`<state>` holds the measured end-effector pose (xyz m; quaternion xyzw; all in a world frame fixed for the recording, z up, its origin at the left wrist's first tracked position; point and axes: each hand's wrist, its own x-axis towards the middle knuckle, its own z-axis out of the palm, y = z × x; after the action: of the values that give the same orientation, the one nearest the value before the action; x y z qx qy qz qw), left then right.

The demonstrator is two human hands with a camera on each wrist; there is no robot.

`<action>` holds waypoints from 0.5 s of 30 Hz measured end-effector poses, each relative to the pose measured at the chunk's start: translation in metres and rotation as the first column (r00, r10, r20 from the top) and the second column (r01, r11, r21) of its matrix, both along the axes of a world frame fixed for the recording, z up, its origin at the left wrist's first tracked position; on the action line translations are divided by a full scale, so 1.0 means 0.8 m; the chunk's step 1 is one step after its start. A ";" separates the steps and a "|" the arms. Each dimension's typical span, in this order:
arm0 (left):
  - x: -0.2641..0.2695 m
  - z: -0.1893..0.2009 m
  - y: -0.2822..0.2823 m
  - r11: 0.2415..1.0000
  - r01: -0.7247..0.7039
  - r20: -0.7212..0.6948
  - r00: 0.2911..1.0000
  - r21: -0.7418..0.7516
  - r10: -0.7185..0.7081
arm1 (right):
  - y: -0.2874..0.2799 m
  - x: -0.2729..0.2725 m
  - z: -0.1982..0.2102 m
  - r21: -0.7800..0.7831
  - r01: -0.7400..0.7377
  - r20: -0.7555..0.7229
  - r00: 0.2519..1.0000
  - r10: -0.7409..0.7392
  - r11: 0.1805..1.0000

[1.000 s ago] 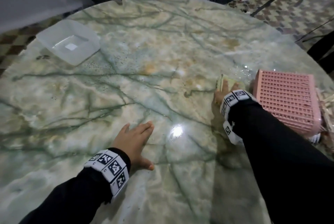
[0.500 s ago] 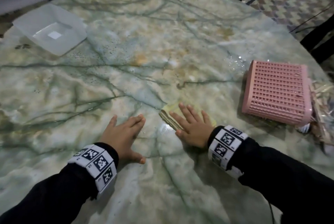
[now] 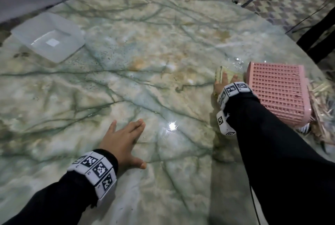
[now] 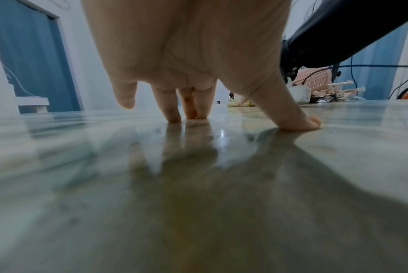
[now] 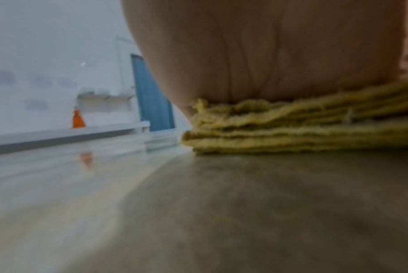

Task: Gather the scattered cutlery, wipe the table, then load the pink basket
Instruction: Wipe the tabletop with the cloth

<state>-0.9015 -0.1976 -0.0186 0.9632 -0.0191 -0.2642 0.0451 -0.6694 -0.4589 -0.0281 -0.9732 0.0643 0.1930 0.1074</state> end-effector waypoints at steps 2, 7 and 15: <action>0.000 0.000 -0.001 1.000 0.000 -0.002 1.000 0.004 0.000 | -0.014 0.000 0.000 -0.018 0.021 0.002 1.000 -0.021 1.000; -0.001 0.000 -0.001 1.000 -0.011 0.001 1.000 -0.006 0.011 | -0.019 0.008 0.003 -0.027 0.037 0.002 0.999 -0.037 0.999; -0.001 0.003 -0.003 1.000 -0.013 -0.004 1.000 0.009 0.013 | 0.076 -0.089 -0.013 -0.013 -0.416 -0.028 0.909 0.415 0.909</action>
<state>-0.9027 -0.1997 -0.0164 0.9630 -0.0115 -0.2658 0.0427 -0.7408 -0.3982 -0.0383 -0.9631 -0.1411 0.2229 0.0540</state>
